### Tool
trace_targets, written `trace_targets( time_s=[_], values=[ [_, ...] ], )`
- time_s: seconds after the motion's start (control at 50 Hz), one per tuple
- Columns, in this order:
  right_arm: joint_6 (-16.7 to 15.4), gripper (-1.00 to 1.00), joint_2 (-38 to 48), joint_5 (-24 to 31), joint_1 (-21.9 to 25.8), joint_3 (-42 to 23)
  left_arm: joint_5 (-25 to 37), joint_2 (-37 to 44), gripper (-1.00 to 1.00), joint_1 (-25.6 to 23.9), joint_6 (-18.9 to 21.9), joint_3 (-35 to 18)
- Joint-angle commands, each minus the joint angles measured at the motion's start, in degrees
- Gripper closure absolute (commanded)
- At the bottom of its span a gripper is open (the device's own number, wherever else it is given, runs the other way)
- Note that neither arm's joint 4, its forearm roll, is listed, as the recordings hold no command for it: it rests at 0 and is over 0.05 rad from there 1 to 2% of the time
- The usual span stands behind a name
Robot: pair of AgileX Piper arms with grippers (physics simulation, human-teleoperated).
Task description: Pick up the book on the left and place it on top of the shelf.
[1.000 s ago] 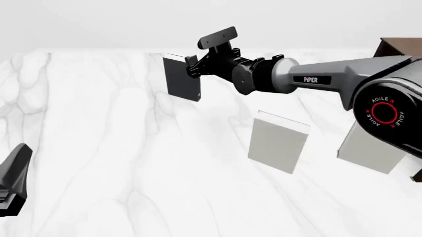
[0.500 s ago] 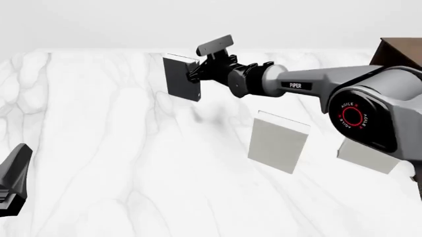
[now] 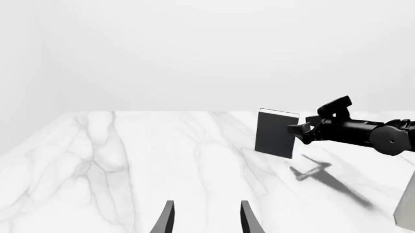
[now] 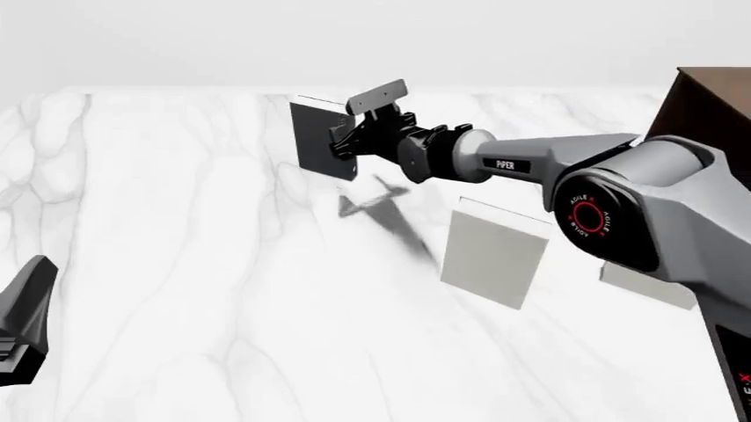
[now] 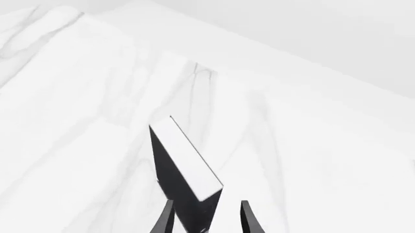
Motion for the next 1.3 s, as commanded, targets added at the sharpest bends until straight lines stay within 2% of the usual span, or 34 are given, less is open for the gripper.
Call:
trace_targets(
  time_s=[0.02,0.56,0.92,0.94,1.18,1.3],
  values=[
    [0.0,-1.00,2.7,1.2,0.1,-2.9,0.0,0.0,-1.00,0.0,0.0,0.0],
    [0.6,-1.00,7.4,4.4,0.6,-10.3,0.0,0.0,-1.00,0.0,0.0,0.0],
    [0.7,-1.00,7.5,4.1,0.6,-10.5,0.0,0.0,-1.00,0.0,0.0,0.0],
    [0.4,1.00,7.4,3.7,0.5,-10.2,0.0,0.0,-1.00,0.0,0.0,0.0],
    [0.2,1.00,5.3,1.4,0.6,-6.9,0.0,0.0,-1.00,0.0,0.0,0.0],
    [0.4,1.00,1.3,-0.7,0.5,-2.1,0.0,0.0,-1.00,0.0,0.0,0.0]
  ],
)
